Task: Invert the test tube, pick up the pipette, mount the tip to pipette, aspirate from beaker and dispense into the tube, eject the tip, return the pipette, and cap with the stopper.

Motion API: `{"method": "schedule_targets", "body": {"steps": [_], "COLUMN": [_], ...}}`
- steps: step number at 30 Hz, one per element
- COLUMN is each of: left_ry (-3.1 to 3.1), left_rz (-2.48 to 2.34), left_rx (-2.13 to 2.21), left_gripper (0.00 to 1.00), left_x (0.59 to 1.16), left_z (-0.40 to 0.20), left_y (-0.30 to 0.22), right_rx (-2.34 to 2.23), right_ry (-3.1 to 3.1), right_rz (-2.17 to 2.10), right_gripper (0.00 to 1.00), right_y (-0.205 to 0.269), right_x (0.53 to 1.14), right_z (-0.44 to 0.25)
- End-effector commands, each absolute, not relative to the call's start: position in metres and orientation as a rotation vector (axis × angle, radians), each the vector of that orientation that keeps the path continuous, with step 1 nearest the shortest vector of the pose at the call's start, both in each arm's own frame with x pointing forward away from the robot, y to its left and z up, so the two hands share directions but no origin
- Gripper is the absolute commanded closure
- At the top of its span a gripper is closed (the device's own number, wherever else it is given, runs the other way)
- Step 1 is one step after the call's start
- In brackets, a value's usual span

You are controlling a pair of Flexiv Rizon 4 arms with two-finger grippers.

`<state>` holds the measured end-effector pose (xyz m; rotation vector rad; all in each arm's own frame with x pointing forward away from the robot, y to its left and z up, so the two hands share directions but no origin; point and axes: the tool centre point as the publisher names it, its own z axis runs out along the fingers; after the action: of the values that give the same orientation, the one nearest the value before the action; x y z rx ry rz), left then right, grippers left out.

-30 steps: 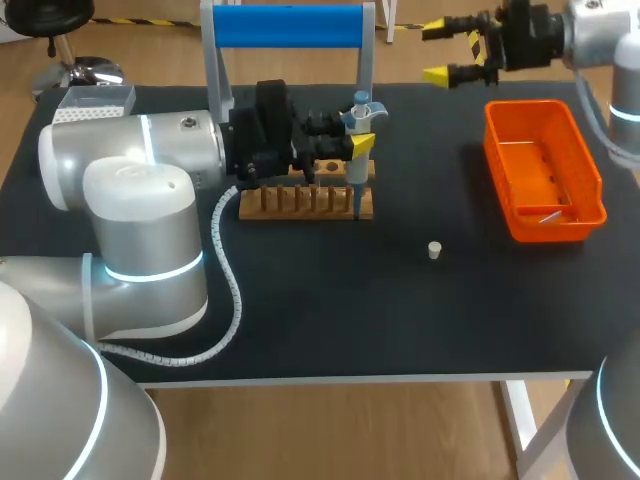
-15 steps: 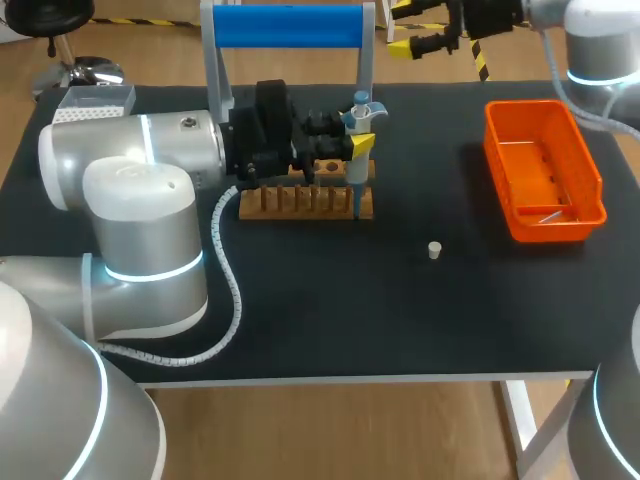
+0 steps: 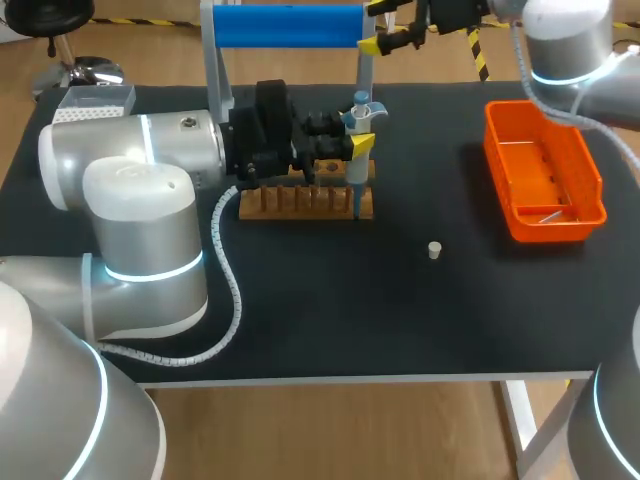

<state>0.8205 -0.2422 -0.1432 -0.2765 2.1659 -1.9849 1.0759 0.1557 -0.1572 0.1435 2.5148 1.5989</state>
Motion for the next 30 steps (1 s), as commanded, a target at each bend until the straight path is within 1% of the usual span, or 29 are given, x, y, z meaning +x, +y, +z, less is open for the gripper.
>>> {"method": "schedule_targets", "body": {"steps": [1,11,30], "left_ry": [2.160,2.160,2.160], "left_rz": [-1.985,-1.985,-1.985], "left_rx": [-0.278,-0.278,-0.278], "left_gripper": [1.00,1.00,1.00], "left_x": [0.820,0.820,0.820], "left_z": [-0.144,-0.144,-0.144], "left_y": [-0.243,-0.243,-0.243], "right_rx": [0.146,0.132,0.119], "right_ry": [2.527,2.547,2.546], "right_rz": [1.581,1.557,1.554], "right_gripper": [0.00,0.00,0.00], "right_y": [0.173,0.189,0.190], "right_x": [1.083,1.090,1.089], "right_z": [-0.160,-0.164,-0.163]}}
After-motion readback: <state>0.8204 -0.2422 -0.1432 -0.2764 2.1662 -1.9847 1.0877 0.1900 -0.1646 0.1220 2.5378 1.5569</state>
